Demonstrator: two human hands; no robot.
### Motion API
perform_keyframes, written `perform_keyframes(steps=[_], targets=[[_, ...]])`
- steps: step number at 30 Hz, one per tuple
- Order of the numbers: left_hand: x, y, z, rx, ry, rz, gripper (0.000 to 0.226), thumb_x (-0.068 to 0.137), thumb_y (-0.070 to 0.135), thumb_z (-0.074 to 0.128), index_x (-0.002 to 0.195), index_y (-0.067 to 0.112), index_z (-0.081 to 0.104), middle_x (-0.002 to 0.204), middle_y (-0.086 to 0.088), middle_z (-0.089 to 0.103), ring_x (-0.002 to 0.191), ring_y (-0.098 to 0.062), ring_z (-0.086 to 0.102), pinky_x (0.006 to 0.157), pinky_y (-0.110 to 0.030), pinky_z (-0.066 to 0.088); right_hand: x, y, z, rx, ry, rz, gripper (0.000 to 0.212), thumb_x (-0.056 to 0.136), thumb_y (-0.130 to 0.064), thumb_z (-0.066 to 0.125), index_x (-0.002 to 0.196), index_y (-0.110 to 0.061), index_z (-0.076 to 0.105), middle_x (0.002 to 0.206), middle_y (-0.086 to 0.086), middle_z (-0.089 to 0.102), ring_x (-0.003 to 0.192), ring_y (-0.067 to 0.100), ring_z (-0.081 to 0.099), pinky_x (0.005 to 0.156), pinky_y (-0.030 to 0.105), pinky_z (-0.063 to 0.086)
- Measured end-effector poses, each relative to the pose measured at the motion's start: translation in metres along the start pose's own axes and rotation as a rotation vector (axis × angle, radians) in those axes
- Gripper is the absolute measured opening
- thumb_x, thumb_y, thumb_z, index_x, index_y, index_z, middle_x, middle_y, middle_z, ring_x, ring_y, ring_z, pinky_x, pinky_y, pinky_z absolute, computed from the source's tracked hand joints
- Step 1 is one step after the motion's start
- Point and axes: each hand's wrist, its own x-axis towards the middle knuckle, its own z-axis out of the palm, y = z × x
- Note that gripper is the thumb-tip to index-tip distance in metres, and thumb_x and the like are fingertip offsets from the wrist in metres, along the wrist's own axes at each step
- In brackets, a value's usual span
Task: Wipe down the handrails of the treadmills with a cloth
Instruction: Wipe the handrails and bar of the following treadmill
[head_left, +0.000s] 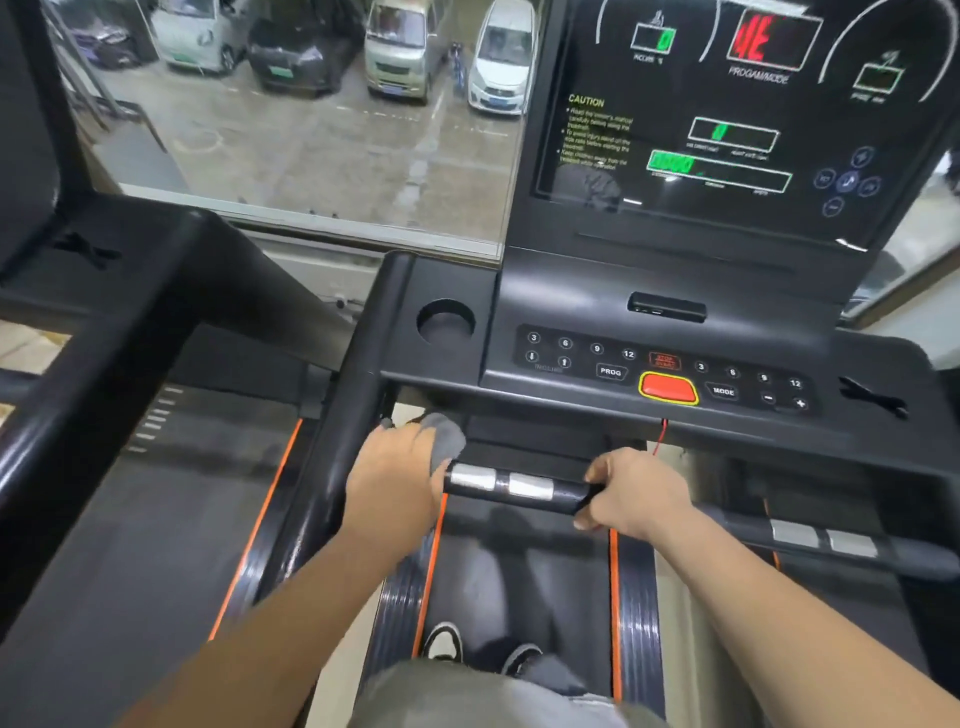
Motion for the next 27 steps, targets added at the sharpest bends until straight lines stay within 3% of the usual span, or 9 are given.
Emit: perform_keyframes(steps=[3, 6, 9, 13, 15, 18, 22, 25, 27], targets=[[-0.008, 0.057, 0.002, -0.098, 0.161, -0.056, 0.029, 0.094, 0.04, 0.056, 0.103, 0.014, 0.065, 0.096, -0.004, 0.063, 0.092, -0.03, 0.057, 0.098, -0.05, 0.044, 0.0, 0.001, 0.002, 0.039, 0.013, 0.006, 0.045, 0.062, -0.044, 0.087, 0.103, -0.036, 0.07, 0.098, -0.012, 0.072, 0.097, 0.017, 0.069, 0.087, 0.029, 0.056], [-0.008, 0.09, 0.012, -0.134, 0.137, 0.194, 0.039, 0.089, 0.042, 0.054, 0.118, 0.018, 0.065, 0.115, 0.0, 0.064, 0.108, -0.026, 0.058, 0.106, -0.045, 0.043, 0.0, 0.002, 0.006, 0.013, 0.042, -0.001, 0.036, 0.059, -0.043, 0.083, 0.089, -0.03, 0.069, 0.085, -0.012, 0.071, 0.087, 0.016, 0.068, 0.078, 0.027, 0.056], [-0.01, 0.084, 0.009, -0.123, 0.186, 0.314, 0.038, 0.086, 0.03, 0.057, 0.121, 0.016, 0.065, 0.119, -0.002, 0.062, 0.105, -0.028, 0.058, 0.103, -0.044, 0.044, 0.001, 0.001, 0.005, -0.054, 0.05, -0.033, 0.032, 0.058, -0.039, 0.075, 0.087, -0.027, 0.07, 0.079, -0.01, 0.069, 0.081, 0.018, 0.067, 0.07, 0.026, 0.055], [-0.033, 0.021, -0.004, 0.064, 0.195, 0.125, 0.05, 0.076, 0.012, 0.067, 0.126, 0.013, 0.062, 0.128, -0.006, 0.06, 0.113, -0.032, 0.058, 0.106, -0.048, 0.043, 0.004, -0.009, 0.001, -0.207, -0.027, -0.138, 0.028, 0.072, -0.031, 0.065, 0.099, -0.023, 0.063, 0.104, -0.001, 0.069, 0.095, 0.026, 0.066, 0.077, 0.03, 0.055], [-0.047, 0.005, -0.011, 0.127, 0.17, 0.022, 0.058, 0.078, 0.015, 0.068, 0.135, 0.009, 0.059, 0.139, -0.01, 0.059, 0.129, -0.033, 0.055, 0.114, -0.054, 0.038, 0.006, -0.019, 0.0, -0.224, -0.056, -0.23, 0.053, 0.075, -0.047, 0.072, 0.121, -0.024, 0.059, 0.125, -0.001, 0.062, 0.116, 0.026, 0.061, 0.089, 0.035, 0.053], [-0.058, 0.033, -0.005, 0.116, 0.117, -0.074, 0.066, 0.086, 0.03, 0.042, 0.144, 0.001, 0.051, 0.151, -0.022, 0.048, 0.141, -0.044, 0.043, 0.116, -0.059, 0.035, 0.012, -0.039, -0.002, -0.194, -0.052, -0.335, 0.083, 0.073, -0.062, 0.076, 0.142, -0.025, 0.05, 0.141, -0.002, 0.055, 0.133, 0.024, 0.052, 0.102, 0.039, 0.049], [-0.066, 0.04, 0.011, 0.183, 0.06, -0.128, 0.087, 0.078, 0.022, 0.05, 0.16, 0.002, 0.026, 0.165, -0.026, 0.021, 0.153, -0.047, 0.017, 0.122, -0.061, 0.023, 0.022, -0.045, 0.009, -0.288, -0.004, -0.373, 0.045, 0.075, -0.06, 0.076, 0.104, -0.026, 0.066, 0.111, -0.005, 0.069, 0.11, 0.022, 0.066, 0.078, 0.03, 0.049], [-0.055, 0.022, 0.008, 0.268, 0.071, -0.061, 0.097, 0.067, 0.01, 0.061, 0.157, 0.007, 0.027, 0.157, -0.025, 0.033, 0.147, -0.046, 0.031, 0.122, -0.058, 0.021, 0.027, -0.041, 0.008, -0.301, 0.015, -0.394, 0.039, 0.074, -0.062, 0.074, 0.088, -0.028, 0.062, 0.091, -0.01, 0.064, 0.099, 0.02, 0.067, 0.071, 0.028, 0.043], [-0.037, 0.014, 0.004, 0.275, 0.118, -0.018, 0.087, 0.062, 0.01, 0.064, 0.146, 0.012, 0.042, 0.139, -0.018, 0.052, 0.13, -0.041, 0.048, 0.118, -0.053, 0.027, 0.028, -0.043, 0.009, -0.319, 0.018, -0.4, 0.037, 0.075, -0.06, 0.073, 0.086, -0.027, 0.061, 0.089, -0.01, 0.062, 0.097, 0.021, 0.066, 0.07, 0.028, 0.042]])
